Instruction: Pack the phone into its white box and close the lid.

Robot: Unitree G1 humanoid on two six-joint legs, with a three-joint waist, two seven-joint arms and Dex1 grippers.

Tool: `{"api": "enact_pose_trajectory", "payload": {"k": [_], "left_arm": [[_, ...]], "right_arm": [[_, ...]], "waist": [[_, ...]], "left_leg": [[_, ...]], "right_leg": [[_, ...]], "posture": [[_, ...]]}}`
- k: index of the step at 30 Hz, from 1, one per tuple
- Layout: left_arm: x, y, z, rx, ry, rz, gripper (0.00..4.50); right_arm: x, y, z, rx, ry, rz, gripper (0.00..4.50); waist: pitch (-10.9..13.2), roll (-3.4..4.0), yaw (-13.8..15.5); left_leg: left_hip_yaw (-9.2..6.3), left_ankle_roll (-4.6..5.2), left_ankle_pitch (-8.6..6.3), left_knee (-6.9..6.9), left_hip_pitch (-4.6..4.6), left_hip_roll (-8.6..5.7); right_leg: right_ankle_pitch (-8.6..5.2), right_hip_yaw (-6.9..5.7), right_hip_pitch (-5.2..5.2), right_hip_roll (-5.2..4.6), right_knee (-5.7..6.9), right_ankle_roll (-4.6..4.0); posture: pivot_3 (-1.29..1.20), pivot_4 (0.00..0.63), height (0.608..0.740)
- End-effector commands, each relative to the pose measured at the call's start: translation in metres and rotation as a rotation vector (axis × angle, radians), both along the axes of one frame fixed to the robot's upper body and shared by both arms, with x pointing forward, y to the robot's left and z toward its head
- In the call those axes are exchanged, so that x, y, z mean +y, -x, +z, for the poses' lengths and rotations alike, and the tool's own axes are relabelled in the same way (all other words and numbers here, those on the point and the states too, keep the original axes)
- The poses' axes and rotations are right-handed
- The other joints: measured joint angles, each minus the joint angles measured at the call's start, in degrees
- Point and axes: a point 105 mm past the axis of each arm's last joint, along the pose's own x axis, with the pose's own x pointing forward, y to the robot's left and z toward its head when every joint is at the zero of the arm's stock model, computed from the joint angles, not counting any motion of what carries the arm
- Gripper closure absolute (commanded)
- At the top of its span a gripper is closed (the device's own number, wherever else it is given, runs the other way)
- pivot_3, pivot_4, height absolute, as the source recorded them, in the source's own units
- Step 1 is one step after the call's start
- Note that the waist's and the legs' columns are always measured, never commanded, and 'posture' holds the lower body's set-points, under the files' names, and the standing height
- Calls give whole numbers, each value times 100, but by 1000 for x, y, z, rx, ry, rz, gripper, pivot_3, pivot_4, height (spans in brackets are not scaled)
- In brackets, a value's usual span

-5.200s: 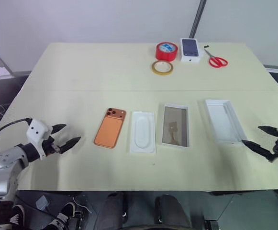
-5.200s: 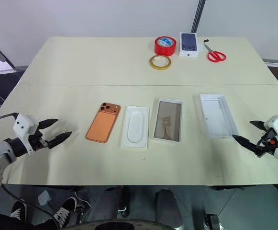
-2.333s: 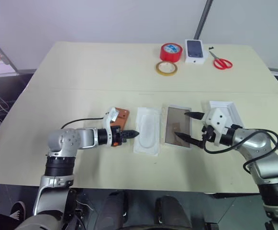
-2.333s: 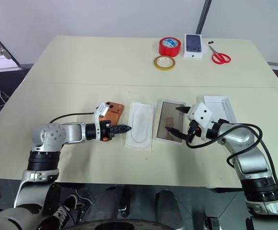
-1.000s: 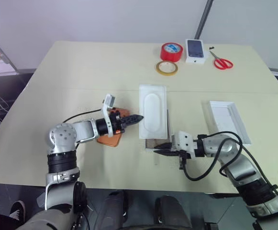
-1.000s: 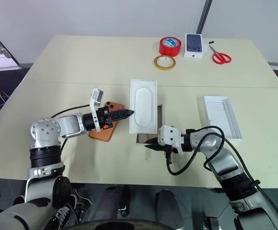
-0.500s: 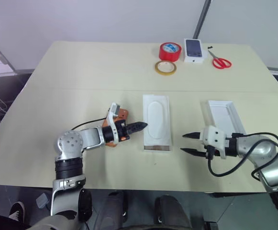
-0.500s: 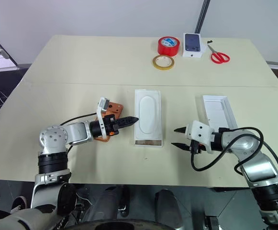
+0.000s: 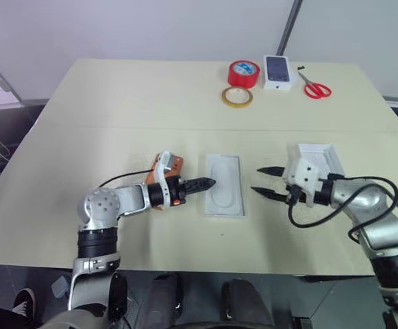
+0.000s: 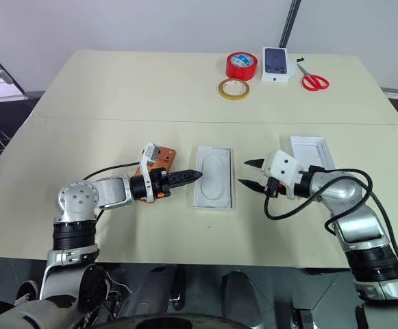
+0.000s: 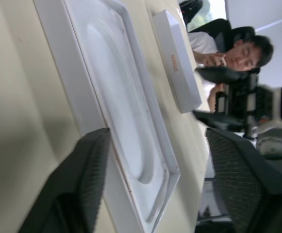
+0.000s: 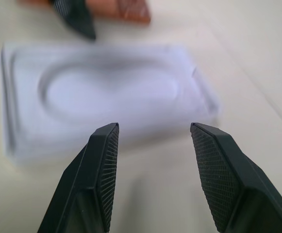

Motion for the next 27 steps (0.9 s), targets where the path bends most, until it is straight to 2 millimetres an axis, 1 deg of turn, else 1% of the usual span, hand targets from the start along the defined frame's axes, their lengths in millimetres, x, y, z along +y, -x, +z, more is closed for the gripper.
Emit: {"api": "enact_pose_trajectory", "payload": {"k": [1, 2, 3, 4, 7, 9, 11, 12, 15, 17, 19, 23, 27], "left_arm": [[6, -7, 19, -162, -50, 41, 1179], [10, -10, 18, -240, -131, 64, 1179], [12, -13, 17, -308, -198, 75, 1179], [13, -15, 21, -372, -193, 94, 1179], [29, -19, 28, -508, -202, 163, 1179], [37, -21, 30, -553, -222, 192, 1179], [49, -21, 33, -569, -219, 219, 1179], [59, -24, 32, -574, -247, 243, 1179], [78, -25, 32, -567, -269, 281, 1179], [85, -24, 33, -569, -271, 291, 1179], [91, -21, 31, -524, -267, 287, 1179], [100, -12, 28, -442, -247, 250, 1179], [116, -15, 29, -399, -263, 279, 1179]], "right_arm": [[23, -3, 14, -54, -78, 31, 3003], [31, -5, 12, -59, -89, 33, 3414], [36, -7, 10, -63, -87, 33, 3961], [40, -9, 6, -65, -76, 30, 4488], [56, -18, -8, -121, 0, 16, 4488], [63, -21, -13, -127, 10, 10, 4488], [69, -24, -24, -136, 67, 7, 4488], [70, -25, -30, -138, 106, 7, 4488], [67, -25, -42, -122, 181, 10, 4488], [62, -17, -53, -145, 314, 92, 4488], [57, -12, -59, -114, 353, 126, 4488], [60, -12, -55, -112, 337, 140, 4488], [57, -17, -58, -118, 377, 130, 4488]], "waist": [[1, -1, 4], [0, -1, -3], [0, 1, -4], [-2, 3, -5], [-2, 4, -9], [-1, 4, -2], [0, 4, -3], [0, 4, -6], [0, 4, -17], [-1, 7, -20], [-1, 5, -17], [-2, 1, -31], [-2, 1, -61]], "left_leg": [[0, 0, 0, 1, -1, 0], [0, 0, 0, 1, -1, -1], [0, -2, 0, 0, 0, -1], [1, -4, 1, -3, 0, -2], [4, -9, 4, -11, -3, -3], [3, -9, 4, -11, -6, -3], [3, -7, 3, -11, -6, -3], [3, -4, 1, -11, -6, -3], [3, 6, -5, -11, -6, -3], [3, 9, -7, -13, -6, -3], [3, 18, -12, -11, -5, -3], [-2, 20, -13, -11, -3, -2], [-3, 20, -13, -12, -3, -2]], "right_leg": [[0, 0, 0, -1, 0, 0], [0, 0, 0, -2, 0, 0], [0, 0, 0, -2, 0, -1], [0, 1, -1, -1, 0, -1], [0, 2, -10, -4, -4, -2], [0, 3, -14, -7, -4, -3], [0, 3, -16, -6, -3, -4], [0, 3, -17, -8, -2, -4], [0, 3, -19, -8, -1, -4], [0, 3, -21, -8, -1, -4], [0, 3, -16, -9, -3, -4], [0, 2, -13, -9, 0, -4], [0, 2, -15, -9, 0, -3]], "posture": [[0, 150, 728], [0, 150, 728], [0, 150, 728], [0, 150, 728], [0, 150, 728], [0, 150, 728], [0, 150, 728], [0, 150, 728], [0, 150, 728], [0, 150, 728], [0, 150, 728], [0, 150, 728], [0, 150, 728]]}}
